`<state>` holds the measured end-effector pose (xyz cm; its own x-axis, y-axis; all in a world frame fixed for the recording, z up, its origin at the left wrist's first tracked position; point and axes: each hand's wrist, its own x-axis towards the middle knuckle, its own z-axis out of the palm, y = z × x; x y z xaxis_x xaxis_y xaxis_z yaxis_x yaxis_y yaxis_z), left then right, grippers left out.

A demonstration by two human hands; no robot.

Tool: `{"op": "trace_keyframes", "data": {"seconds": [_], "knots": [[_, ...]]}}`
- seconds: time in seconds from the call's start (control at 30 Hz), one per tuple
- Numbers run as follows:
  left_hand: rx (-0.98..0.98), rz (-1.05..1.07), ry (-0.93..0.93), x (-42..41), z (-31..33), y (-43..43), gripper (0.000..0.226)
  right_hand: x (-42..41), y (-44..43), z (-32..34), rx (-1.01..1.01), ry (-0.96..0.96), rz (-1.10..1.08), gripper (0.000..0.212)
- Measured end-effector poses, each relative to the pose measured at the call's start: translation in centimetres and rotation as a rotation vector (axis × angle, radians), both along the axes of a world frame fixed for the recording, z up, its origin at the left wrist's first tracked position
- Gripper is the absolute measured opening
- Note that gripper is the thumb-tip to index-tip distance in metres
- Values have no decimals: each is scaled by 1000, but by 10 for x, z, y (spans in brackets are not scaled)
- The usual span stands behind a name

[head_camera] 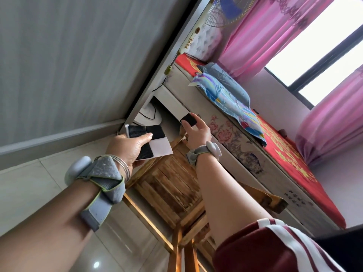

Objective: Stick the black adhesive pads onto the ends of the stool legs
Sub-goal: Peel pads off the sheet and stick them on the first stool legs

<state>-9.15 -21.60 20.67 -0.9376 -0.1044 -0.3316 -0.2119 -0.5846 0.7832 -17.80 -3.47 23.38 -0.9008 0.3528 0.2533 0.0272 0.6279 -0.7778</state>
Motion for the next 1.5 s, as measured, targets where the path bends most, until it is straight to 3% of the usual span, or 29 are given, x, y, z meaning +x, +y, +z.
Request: {"op": "trace_keyframes", "data": {"seconds": [0.23, 0.33, 0.43, 0.53, 0.67, 0.7, 0.87, 1.1, 1.37, 1.5], "knots": [[-26, -7, 1, 6, 0, 2, 18, 5, -8, 4, 274, 7, -46, 41], [-70, -25, -2, 7, -3, 2, 17, 1, -14, 11, 332, -98, -54, 44], [-82, -61, 10, 8, -3, 6, 17, 6, -15, 12, 384, -188, -42, 60], [-48, -69, 23, 6, -2, 6, 19, 35, -21, 4, 162, -122, -66, 68], [-109, -93, 26, 2, -6, 7, 20, 79, -27, -4, -420, -305, 155, 49], [-126, -102, 29, 1, -7, 9, 21, 85, -27, -5, -448, -310, 196, 45], [-243, -174, 32, 1, -14, 15, 27, 99, -25, -8, -8, -89, 254, 39], [-221, -108, 9, 0, -18, 17, 37, 107, -32, -14, -235, 21, 323, 18], [-283, -34, 4, -8, -24, 15, 36, 109, -39, -20, -381, -91, 369, 26], [-256, -70, 6, -10, -27, 16, 30, 106, -40, -27, -438, -100, 284, 10]]}}
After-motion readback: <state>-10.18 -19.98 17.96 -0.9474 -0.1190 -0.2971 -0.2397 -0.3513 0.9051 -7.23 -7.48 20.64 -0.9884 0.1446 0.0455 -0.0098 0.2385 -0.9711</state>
